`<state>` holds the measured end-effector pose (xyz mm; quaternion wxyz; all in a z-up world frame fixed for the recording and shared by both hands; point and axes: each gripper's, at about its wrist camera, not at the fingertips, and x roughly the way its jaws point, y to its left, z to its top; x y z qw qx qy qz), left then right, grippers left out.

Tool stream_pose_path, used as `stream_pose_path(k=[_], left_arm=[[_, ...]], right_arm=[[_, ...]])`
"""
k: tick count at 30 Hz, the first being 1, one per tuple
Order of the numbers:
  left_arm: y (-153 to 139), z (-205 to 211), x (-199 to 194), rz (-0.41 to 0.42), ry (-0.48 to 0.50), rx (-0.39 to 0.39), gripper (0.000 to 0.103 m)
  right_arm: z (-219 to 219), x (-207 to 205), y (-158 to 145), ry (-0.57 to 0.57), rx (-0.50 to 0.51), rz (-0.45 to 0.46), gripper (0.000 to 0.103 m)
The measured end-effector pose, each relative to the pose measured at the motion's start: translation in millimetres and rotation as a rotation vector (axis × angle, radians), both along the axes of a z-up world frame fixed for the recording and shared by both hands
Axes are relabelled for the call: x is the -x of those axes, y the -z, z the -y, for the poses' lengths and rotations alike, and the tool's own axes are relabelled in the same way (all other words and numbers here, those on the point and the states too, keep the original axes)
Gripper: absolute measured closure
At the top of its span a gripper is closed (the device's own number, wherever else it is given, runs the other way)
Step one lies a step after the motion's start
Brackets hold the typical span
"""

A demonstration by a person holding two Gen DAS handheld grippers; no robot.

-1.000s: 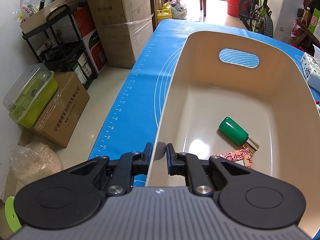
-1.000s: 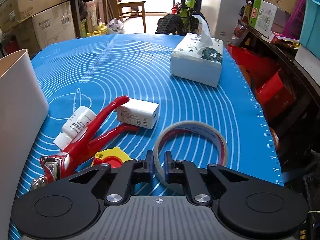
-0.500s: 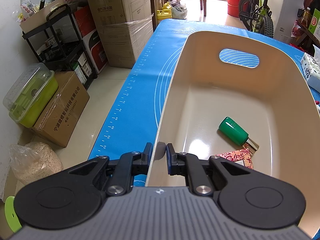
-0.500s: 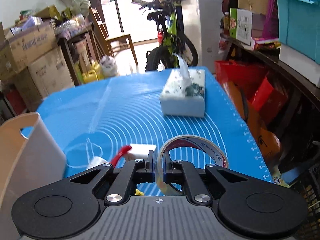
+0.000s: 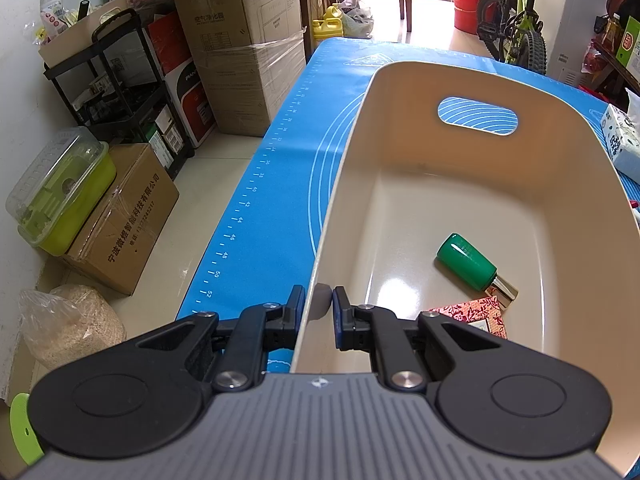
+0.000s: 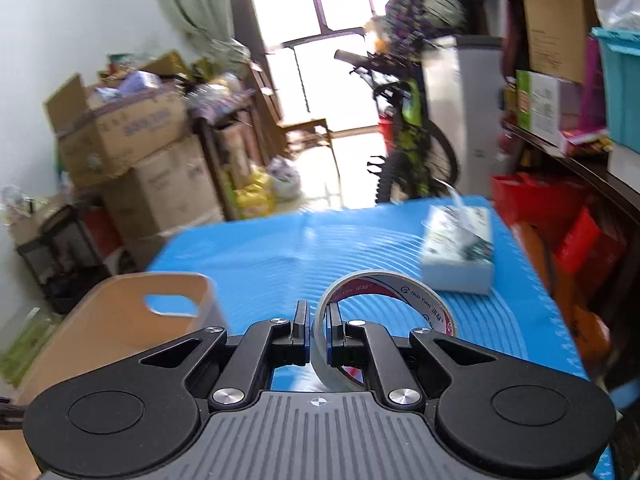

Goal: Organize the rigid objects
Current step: 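Carry the tape roll into the basket and open the right gripper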

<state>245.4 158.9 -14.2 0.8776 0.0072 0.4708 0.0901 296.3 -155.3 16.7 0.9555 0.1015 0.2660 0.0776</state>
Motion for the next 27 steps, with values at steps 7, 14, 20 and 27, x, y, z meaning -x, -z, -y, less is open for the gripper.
stream_pose_path(k=[7, 14, 20, 27], left_arm=[[0, 0, 0, 0.001, 0.001, -0.001, 0.087], [0, 0, 1, 0.003, 0.004, -0.006, 0.087], [0, 1, 1, 0.005, 0.009, -0.011, 0.087], [0, 3, 2, 0.009, 0.010, -0.014, 0.087]], right_arm=[[-45, 13, -20, -0.158, 0.007, 0.090, 0.085], [-80, 24, -18, -0.256, -0.014, 0.095, 0.085], [-110, 28, -11, -0.358, -0.044, 0.053, 0.085], [-144, 36, 12, -0.501, -0.004, -0.044, 0.084]])
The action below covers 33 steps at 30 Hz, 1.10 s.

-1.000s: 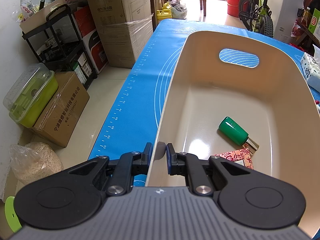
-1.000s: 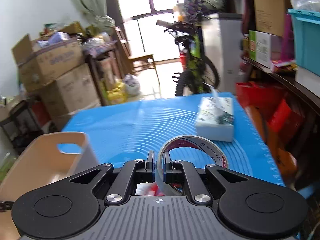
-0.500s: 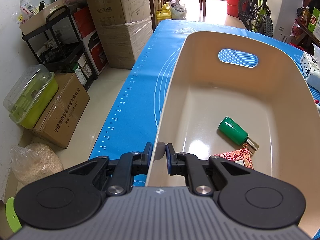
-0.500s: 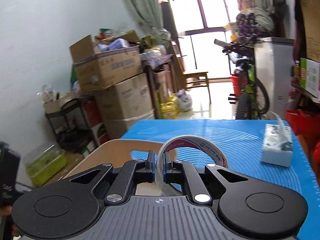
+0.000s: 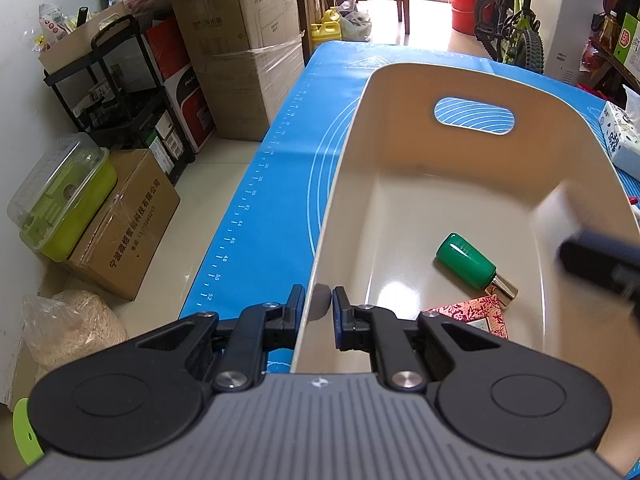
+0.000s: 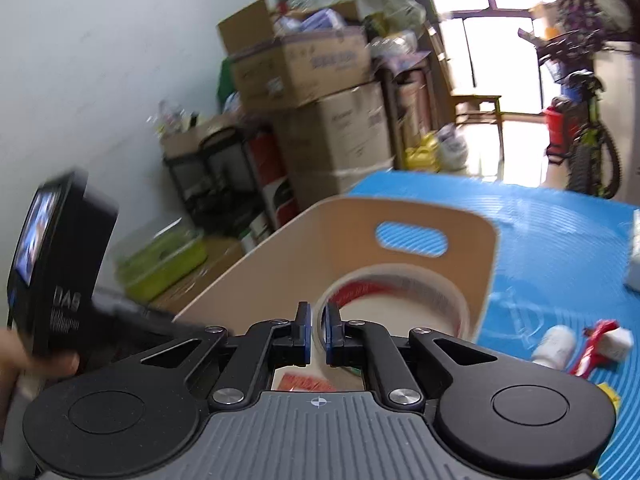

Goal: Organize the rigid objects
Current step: 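Carry the tape roll into the basket and open the right gripper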

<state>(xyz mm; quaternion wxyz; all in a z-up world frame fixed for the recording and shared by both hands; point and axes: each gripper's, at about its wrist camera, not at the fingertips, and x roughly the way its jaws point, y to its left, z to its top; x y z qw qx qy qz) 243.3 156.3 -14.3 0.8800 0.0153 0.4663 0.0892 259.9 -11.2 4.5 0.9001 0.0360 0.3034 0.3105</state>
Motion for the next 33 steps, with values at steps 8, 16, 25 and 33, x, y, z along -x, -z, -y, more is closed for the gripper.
stream_pose_path(k=[8, 16, 25, 33], left_arm=[[-2, -1, 0, -0.001, 0.002, 0.003, 0.087], [-2, 0, 0, 0.003, 0.010, 0.010, 0.087], [-1, -1, 0, -0.005, 0.004, 0.008, 0.087], [0, -1, 0, -0.006, 0.003, 0.010, 0.087]], right_arm=[[-24, 1, 23, -0.083, 0.105, -0.137, 0.084], [-16, 10, 21, -0.090, 0.103, -0.153, 0.051], [8, 12, 4, -0.024, 0.077, -0.125, 0.030], [49, 5, -15, 0.070, 0.021, -0.101, 0.029]])
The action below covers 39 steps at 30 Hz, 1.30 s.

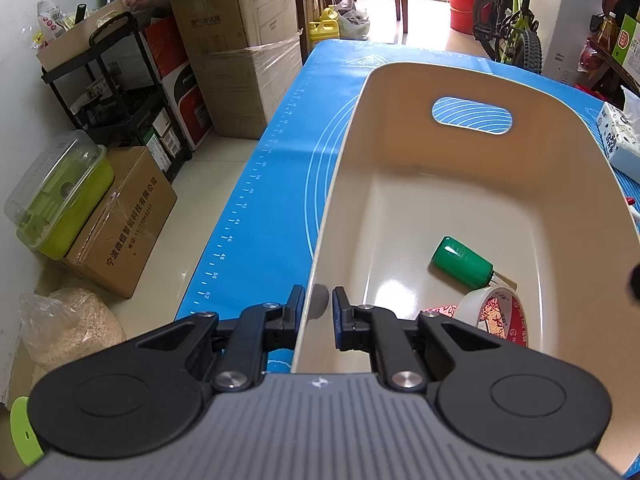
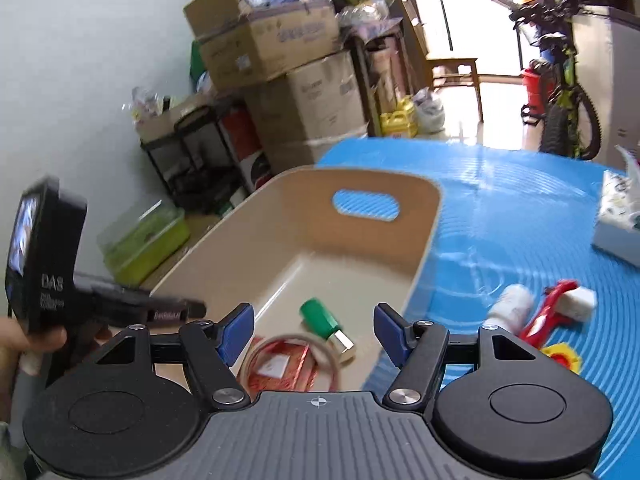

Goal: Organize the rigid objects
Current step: 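Carry the tape roll into the basket and open the right gripper, then move the right gripper to the red toy figure and close on it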

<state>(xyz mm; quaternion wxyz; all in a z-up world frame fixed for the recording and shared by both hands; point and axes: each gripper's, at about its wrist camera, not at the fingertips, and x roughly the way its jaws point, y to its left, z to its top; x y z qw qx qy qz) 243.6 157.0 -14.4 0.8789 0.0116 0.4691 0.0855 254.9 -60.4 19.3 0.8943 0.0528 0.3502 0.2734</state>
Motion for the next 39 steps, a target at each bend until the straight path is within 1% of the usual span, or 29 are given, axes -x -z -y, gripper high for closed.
stream_pose_path(k=[2, 5, 9, 12, 15, 19, 25, 28, 34, 35, 36, 37, 38, 39], left_arm=[[0, 0, 0, 0.000, -0.001, 0.001, 0.087], [-1, 0, 0, 0.002, 0.000, 0.003, 0.087], [-1, 0, 0, 0.002, 0.000, 0.003, 0.087], [0, 1, 1, 0.001, -0.001, -0.001, 0.087], [0, 1, 1, 0.001, -0.002, -0.002, 0.087], [0, 1, 1, 0.001, -0.001, -0.003, 0.087], [0, 1, 1, 0.001, -0.001, -0.001, 0.087], [0, 1, 1, 0.001, -0.001, -0.001, 0.087], [1, 1, 1, 0.001, 0.004, -0.005, 0.086], [1, 1, 1, 0.001, 0.003, -0.005, 0.086], [1, 1, 1, 0.001, 0.003, -0.005, 0.086], [1, 1, 1, 0.001, 0.003, -0.005, 0.086], [1, 1, 1, 0.001, 0.003, -0.005, 0.086], [1, 1, 1, 0.001, 0.003, -0.005, 0.086]], right_arm=[[9, -5, -4, 0.047, 0.021, 0.013, 0.029], [27, -12, -5, 0.101, 0.007, 0.005, 0.029], [55, -24, -3, 0.200, 0.025, 0.007, 0.029], [72, -34, 8, 0.280, 0.047, -0.008, 0.029], [85, -44, 27, 0.336, 0.069, -0.058, 0.029], [91, -52, 49, 0.365, 0.105, -0.101, 0.029], [84, -62, 70, 0.374, 0.112, -0.106, 0.030], [81, -66, 77, 0.374, 0.127, -0.112, 0.034], [85, -75, 91, 0.406, 0.101, -0.137, 0.045], [84, -75, 91, 0.404, 0.102, -0.126, 0.046], [82, -75, 92, 0.397, 0.114, -0.115, 0.049], [79, -74, 93, 0.391, 0.135, -0.106, 0.060], [78, -73, 93, 0.390, 0.151, -0.095, 0.065], [77, -72, 92, 0.396, 0.156, -0.087, 0.067]])
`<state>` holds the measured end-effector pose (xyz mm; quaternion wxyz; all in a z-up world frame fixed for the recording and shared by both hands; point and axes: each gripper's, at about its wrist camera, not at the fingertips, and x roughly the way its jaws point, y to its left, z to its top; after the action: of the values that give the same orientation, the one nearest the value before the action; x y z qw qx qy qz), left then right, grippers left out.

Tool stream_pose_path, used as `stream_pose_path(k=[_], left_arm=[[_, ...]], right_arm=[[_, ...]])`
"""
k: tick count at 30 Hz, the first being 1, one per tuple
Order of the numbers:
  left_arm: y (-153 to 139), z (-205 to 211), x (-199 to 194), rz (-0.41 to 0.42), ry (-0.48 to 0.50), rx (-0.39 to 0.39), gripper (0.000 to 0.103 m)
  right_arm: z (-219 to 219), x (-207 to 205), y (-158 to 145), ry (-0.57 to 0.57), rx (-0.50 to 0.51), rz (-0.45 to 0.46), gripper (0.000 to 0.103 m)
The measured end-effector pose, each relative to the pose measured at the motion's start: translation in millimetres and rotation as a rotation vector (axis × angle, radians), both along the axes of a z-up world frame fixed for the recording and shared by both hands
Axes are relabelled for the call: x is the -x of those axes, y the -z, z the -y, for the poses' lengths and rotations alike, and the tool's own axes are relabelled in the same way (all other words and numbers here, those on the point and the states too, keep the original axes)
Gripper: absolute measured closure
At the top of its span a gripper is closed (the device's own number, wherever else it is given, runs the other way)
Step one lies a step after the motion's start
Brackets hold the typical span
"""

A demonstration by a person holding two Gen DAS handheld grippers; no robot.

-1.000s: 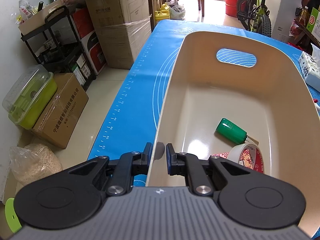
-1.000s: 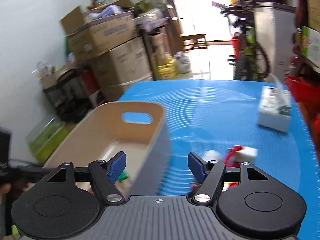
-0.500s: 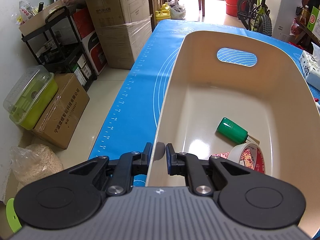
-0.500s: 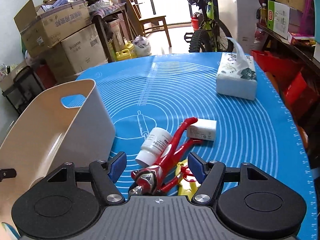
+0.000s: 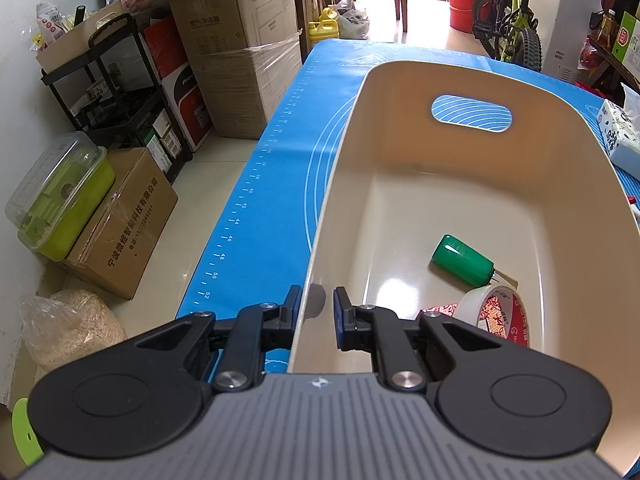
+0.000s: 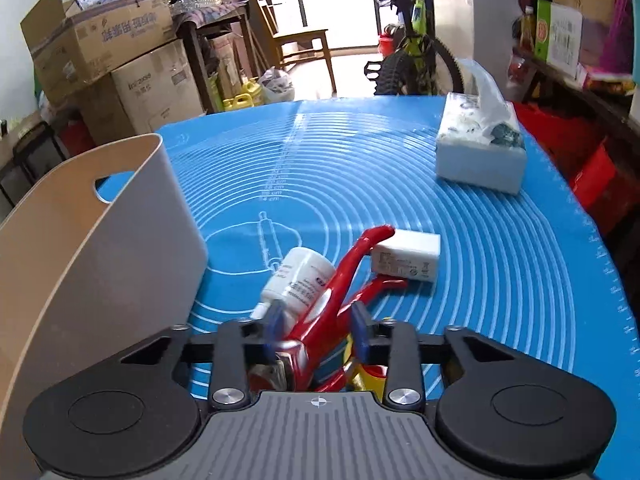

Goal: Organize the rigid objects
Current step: 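Move the right gripper to the red toy figure and close on it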

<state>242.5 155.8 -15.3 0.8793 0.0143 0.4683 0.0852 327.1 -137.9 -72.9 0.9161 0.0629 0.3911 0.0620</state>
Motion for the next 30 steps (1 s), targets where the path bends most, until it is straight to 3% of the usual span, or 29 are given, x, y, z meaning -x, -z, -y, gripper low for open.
stream_pose_path(k=[8, 30], left_arm=[[1, 1, 0, 0.000, -0.001, 0.004, 0.086], [1, 2, 0, 0.000, -0.002, 0.005, 0.085]], right_arm=[[10, 4, -5, 0.041, -0.054, -0.015, 0.073], [9, 35, -76, 0.012, -0.162, 0.160, 0.073]])
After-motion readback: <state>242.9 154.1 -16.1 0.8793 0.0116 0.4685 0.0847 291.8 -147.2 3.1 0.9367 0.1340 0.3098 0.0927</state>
